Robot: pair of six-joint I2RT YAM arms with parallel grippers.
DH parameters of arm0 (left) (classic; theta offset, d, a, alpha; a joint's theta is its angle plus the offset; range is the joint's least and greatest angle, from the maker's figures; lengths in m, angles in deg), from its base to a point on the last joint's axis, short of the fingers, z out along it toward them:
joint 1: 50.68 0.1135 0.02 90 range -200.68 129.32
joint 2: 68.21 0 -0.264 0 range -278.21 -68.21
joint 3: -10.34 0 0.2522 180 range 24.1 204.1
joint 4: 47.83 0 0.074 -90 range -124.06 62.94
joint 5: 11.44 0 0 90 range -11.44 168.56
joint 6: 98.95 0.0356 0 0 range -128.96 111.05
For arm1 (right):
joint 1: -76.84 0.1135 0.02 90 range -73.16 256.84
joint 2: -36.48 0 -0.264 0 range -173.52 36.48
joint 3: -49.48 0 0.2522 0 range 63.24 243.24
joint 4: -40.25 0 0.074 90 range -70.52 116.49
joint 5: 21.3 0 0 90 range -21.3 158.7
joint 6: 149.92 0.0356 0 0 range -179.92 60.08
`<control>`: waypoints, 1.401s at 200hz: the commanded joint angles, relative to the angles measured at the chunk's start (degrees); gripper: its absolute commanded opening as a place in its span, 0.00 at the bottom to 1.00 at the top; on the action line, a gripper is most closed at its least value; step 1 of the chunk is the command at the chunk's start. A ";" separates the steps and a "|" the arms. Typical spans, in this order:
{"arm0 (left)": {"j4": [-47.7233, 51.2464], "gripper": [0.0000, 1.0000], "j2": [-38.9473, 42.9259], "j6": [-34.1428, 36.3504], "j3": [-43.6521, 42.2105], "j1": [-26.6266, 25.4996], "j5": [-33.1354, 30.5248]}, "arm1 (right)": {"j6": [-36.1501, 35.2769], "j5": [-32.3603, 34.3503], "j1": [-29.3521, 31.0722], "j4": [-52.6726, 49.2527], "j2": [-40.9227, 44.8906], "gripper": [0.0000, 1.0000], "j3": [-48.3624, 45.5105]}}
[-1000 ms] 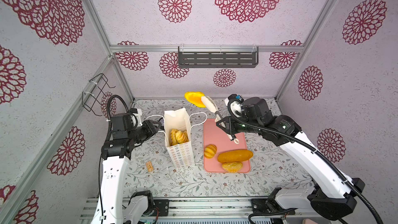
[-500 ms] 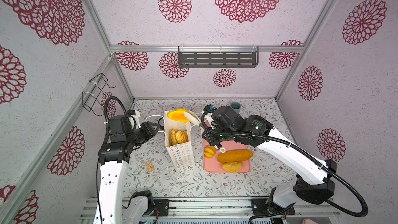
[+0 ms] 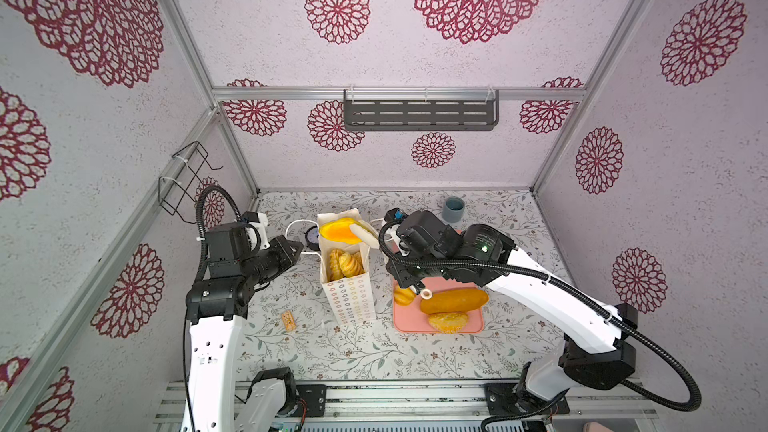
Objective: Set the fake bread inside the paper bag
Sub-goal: 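Lower the orange bread into the bag and open the tongs, then swing the empty tongs with the right gripper toward the long yellow loaf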
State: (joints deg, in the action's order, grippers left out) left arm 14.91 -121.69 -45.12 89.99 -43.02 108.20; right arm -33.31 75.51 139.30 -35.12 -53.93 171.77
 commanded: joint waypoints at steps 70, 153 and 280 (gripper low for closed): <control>-2.73 0.03 -0.84 -0.10 -0.37 0.34 1.07 | 0.01 4.35 0.04 4.68 3.23 0.40 1.16; -4.15 0.55 -2.24 0.04 0.20 0.40 1.99 | 8.56 8.75 -5.09 8.55 20.25 0.39 -11.20; -6.71 0.83 -2.16 -0.31 -1.85 0.34 2.69 | 27.15 -1.54 -17.98 -5.67 41.58 0.40 -38.80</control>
State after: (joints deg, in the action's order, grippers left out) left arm 10.60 -124.38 -45.60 89.29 -43.02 110.24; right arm -10.44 78.24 123.15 -38.18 -13.95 135.12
